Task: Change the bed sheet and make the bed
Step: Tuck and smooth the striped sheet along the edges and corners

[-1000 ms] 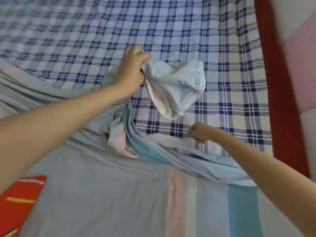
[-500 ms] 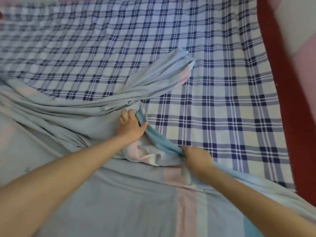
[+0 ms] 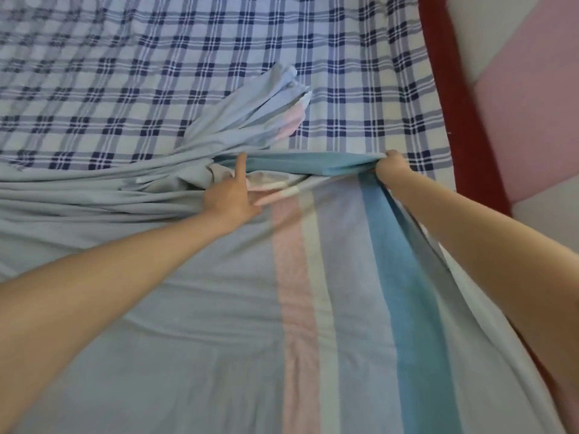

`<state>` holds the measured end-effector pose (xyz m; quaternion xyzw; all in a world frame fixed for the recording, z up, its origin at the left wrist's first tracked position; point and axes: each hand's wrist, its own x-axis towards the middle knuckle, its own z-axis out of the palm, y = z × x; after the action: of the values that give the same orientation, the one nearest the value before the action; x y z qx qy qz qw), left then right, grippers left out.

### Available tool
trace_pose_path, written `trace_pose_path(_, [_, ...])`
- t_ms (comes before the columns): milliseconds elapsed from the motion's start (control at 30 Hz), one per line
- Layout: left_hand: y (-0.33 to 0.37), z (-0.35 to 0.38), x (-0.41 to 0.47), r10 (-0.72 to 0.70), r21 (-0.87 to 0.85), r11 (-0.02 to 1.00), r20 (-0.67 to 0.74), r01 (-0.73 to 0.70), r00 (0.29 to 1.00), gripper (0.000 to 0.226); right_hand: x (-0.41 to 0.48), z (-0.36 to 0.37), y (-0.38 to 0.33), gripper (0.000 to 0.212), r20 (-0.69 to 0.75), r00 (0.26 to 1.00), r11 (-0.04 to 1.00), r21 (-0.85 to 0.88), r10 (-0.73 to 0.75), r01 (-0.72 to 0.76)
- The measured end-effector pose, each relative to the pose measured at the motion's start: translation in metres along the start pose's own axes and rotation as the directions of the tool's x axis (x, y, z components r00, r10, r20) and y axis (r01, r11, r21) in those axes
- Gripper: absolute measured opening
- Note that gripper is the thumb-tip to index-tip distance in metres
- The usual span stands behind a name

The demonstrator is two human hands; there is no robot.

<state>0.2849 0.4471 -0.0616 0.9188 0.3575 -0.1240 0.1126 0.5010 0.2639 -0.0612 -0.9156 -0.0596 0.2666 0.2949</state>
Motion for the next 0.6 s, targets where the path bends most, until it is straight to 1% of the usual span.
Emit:
trace_pose_path(67, [0.007, 0.010, 0.005, -0.009, 0.052, 0.999, 0.028, 0.008, 1.000, 0.097, -0.001, -0.001, 0.010, 0.039, 0.024, 0.999, 0.993, -0.107, -0.047, 0.049])
trace_pose_path(100, [0.011, 0.015, 0.008, -0.028, 0.042, 0.999, 0.033, 0.026, 0.999, 0.093, -0.003, -0.001, 0.016, 0.039, 0.034, 0.997, 0.988, -0.132, -0.075, 0.079])
trace_pose_path(167, [0.016, 0.022, 0.014, -0.099, -0.067, 0.992, 0.066, 0.104, 0.993, 0.096, 0.000, 0.000, 0.029, 0.037, 0.029, 0.989, 0.981, -0.120, -0.147, 0.150])
trace_pose_path(200, [0.018, 0.026, 0.017, -0.127, -0.149, 0.978, 0.125, 0.145, 0.984, 0.101, 0.001, 0.002, 0.036, 0.032, 0.025, 0.985, 0.981, -0.090, -0.169, 0.171])
trace_pose_path(233, [0.020, 0.028, 0.021, -0.137, -0.212, 0.962, 0.181, 0.175, 0.974, 0.107, 0.001, 0.003, 0.041, 0.027, 0.020, 0.983, 0.982, -0.034, -0.183, 0.184])
trace_pose_path(267, [0.019, 0.033, 0.026, -0.130, -0.239, 0.954, 0.211, 0.180, 0.969, 0.112, 0.002, 0.005, 0.046, 0.023, 0.017, 0.979, 0.979, -0.017, -0.202, 0.202])
trace_pose_path(300, [0.020, 0.036, 0.031, -0.108, -0.215, 0.964, 0.211, 0.154, 0.972, 0.116, 0.001, 0.006, 0.050, 0.026, 0.032, 0.973, 0.971, -0.061, -0.229, 0.231])
trace_pose_path(333, [0.020, 0.038, 0.035, -0.091, -0.128, 0.985, 0.190, 0.117, 0.978, 0.119, 0.000, 0.007, 0.057, 0.033, 0.072, 0.966, 0.953, -0.160, -0.248, 0.257])
trace_pose_path(367, [0.020, 0.039, 0.039, -0.078, -0.014, 0.997, 0.150, 0.081, 0.986, 0.119, 0.001, 0.009, 0.065, 0.041, 0.115, 0.965, 0.932, -0.255, -0.238, 0.260])
trace_pose_path(400, [0.024, 0.039, 0.044, -0.066, 0.081, 0.995, 0.101, 0.058, 0.993, 0.117, 0.003, 0.009, 0.073, 0.044, 0.141, 0.967, 0.911, -0.329, -0.214, 0.250])
trace_pose_path(433, [0.025, 0.040, 0.048, -0.058, 0.128, 0.991, 0.064, 0.049, 0.996, 0.111, 0.006, 0.010, 0.082, 0.045, 0.155, 0.967, 0.895, -0.371, -0.204, 0.248])
trace_pose_path(500, [0.025, 0.040, 0.053, -0.030, 0.133, 0.991, 0.002, 0.030, 1.000, 0.087, 0.009, 0.014, 0.095, 0.042, 0.129, 0.966, 0.888, -0.381, -0.223, 0.255])
trace_pose_path(533, [0.024, 0.041, 0.057, 0.002, 0.135, 0.991, -0.026, 0.001, 1.000, 0.077, 0.011, 0.017, 0.099, 0.039, 0.099, 0.969, 0.902, -0.354, -0.228, 0.248])
trace_pose_path(600, [0.022, 0.042, 0.064, 0.112, 0.138, 0.985, -0.073, -0.101, 0.991, 0.065, 0.011, 0.022, 0.102, 0.035, 0.054, 0.973, 0.921, -0.314, -0.225, 0.231])
